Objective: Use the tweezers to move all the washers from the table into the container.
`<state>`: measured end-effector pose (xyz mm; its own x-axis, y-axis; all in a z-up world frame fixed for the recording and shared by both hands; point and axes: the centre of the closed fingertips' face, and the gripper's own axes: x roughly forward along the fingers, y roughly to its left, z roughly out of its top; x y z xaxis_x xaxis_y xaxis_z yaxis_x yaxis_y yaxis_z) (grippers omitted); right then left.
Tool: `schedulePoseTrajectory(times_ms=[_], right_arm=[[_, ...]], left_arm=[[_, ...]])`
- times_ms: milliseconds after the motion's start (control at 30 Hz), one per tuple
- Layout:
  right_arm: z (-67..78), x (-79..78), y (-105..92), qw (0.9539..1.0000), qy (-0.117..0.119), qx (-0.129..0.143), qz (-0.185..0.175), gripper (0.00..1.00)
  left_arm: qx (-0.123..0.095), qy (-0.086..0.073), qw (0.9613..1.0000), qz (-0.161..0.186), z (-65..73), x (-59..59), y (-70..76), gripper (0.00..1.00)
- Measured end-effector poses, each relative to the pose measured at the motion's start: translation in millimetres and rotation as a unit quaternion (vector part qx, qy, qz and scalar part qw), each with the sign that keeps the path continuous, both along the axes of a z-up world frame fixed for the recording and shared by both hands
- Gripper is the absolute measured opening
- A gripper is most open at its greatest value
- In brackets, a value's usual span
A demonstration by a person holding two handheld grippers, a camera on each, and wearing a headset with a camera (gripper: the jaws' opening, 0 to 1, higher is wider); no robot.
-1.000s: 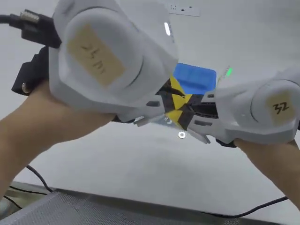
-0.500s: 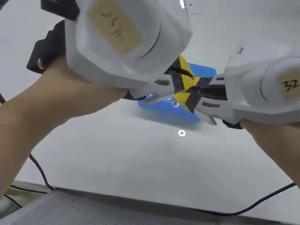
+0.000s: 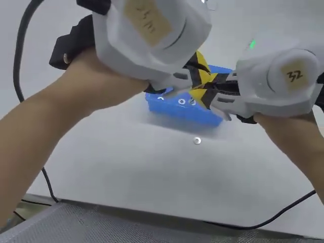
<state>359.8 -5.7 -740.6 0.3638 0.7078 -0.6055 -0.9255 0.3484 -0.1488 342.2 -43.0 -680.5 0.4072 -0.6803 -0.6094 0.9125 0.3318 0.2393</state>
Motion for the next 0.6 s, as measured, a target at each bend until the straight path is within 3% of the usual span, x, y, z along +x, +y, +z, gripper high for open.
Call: schedulePoseTrajectory(times_ms=[367, 600], right_arm=[[-24.9, 9.1, -1.4, 0.9996, 0.024, -0.005, -0.012, 0.03], [-34.1, 11.9, -1.7, 0.9993, 0.032, -0.012, -0.012, 0.03]], left_arm=[[0.004, 0.016, 0.9998, 0.008, -23.6, 11.2, -2.5, 0.00], [0.010, 0.021, 0.9997, 0.010, -31.8, 15.4, -2.8, 0.00]])
